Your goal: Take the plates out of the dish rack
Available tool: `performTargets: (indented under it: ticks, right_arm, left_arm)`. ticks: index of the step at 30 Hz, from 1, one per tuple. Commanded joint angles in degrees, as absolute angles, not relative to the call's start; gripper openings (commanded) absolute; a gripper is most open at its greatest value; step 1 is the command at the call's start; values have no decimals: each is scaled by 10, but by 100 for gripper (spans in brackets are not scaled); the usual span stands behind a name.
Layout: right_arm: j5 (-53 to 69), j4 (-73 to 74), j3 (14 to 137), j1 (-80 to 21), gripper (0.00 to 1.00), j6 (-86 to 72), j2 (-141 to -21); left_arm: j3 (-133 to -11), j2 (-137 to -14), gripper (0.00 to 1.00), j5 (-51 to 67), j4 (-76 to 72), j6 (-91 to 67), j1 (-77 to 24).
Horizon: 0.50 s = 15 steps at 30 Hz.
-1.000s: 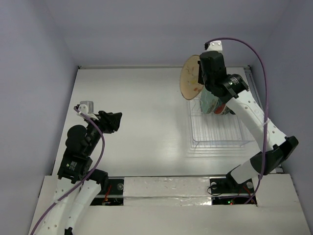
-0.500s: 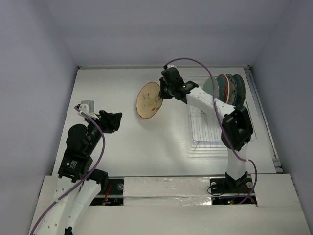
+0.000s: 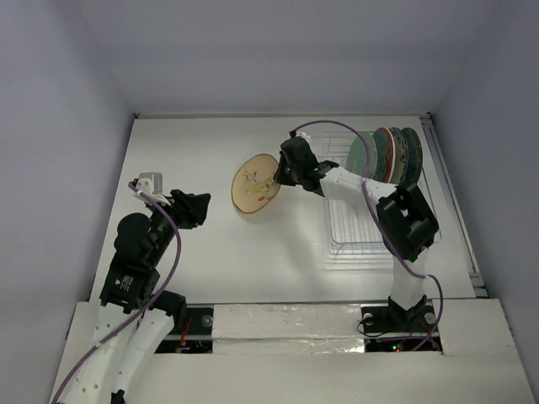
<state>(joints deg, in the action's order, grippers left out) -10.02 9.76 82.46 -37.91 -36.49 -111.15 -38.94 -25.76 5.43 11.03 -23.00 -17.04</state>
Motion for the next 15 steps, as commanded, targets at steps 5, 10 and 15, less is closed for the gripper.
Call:
performTargets:
  ticks: [5,10,15]
  right_arm:
    - [-195,30,768,-381,9,-393,-1088]
    - [-221,39,744,-376,36,-385,-1088]
    - [-206,33,725,-376,50,-381,-1094]
  left_arm:
    - [-395,-245,46,33,102,-226,-172]
    - [-400,-236,46,6,107,-224,-172]
    - [-398,-233,46,5,106,-224,-172]
